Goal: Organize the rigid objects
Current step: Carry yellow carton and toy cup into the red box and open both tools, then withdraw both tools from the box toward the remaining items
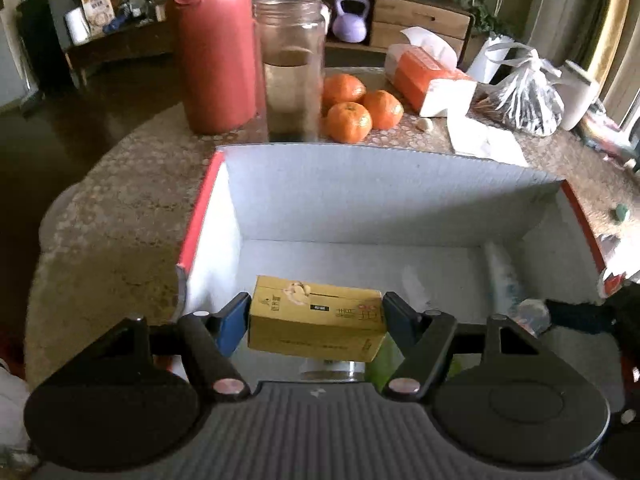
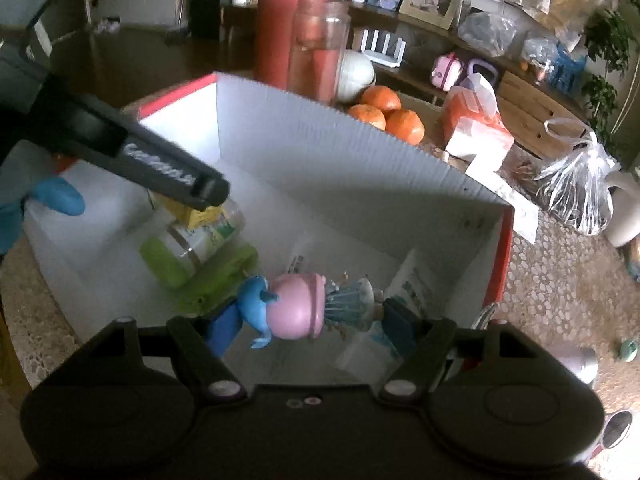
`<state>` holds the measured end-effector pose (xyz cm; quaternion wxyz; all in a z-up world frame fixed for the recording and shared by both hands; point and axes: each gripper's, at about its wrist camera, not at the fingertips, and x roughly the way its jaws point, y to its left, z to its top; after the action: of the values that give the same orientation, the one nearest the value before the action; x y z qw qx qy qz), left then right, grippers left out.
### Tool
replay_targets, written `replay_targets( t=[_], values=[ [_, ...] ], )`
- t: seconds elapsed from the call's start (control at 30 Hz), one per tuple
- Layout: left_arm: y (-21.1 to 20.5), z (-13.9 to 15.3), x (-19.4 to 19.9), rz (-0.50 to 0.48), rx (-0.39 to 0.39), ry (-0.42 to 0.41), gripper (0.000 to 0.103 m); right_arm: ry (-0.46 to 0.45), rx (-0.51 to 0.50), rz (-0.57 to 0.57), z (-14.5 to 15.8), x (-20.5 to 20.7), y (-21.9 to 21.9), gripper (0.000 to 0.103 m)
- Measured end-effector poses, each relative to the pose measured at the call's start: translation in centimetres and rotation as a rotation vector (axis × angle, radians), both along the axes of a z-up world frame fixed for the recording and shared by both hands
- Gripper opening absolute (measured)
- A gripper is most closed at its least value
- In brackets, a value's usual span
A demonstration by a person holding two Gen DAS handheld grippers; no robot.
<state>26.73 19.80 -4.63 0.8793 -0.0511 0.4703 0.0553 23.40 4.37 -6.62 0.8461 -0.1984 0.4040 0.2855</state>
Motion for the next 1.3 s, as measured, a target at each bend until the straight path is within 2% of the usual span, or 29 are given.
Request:
replay_targets(
  t=[0.17,0.3,0.53,0.6,1.07,1.3],
  values=[
    [-1.2,-0.6,0.8,-0.019,0.046,0.015,0.071,0.011,-0.017,-0.011,-0.1,0.1,0.1,0.076],
    [-1.3,-1.0,1.4,-0.012,-0.008,0.036,0.071,0.011,0.003,-0.019,0.1,-0.1,-0.4,0.079],
    [-1.6,-1.5,1.2,-0.019,-0.015,0.053,0.071,-0.002,0.072,-0.033,1.0,-0.7,-2.0,0.083],
    [-1.8,-1.4,1.0,-0.017,-0.011,0.056,0.071,-0.002,0.090,-0.028,1.3,-1.1,-2.4,0.088],
    [-2.9,0.7,-1.9,-0.010,-0.015,0.015,0.074,-0.004,0.204,-0.044,3.3,-3.5,-5.0,0.090],
    [-4.4,2.6,-3.9,-0.040,0.003,-0.027,0.074,-0.024,0.269,-0.055,5.1,-5.2,-7.0,0.092]
  ],
)
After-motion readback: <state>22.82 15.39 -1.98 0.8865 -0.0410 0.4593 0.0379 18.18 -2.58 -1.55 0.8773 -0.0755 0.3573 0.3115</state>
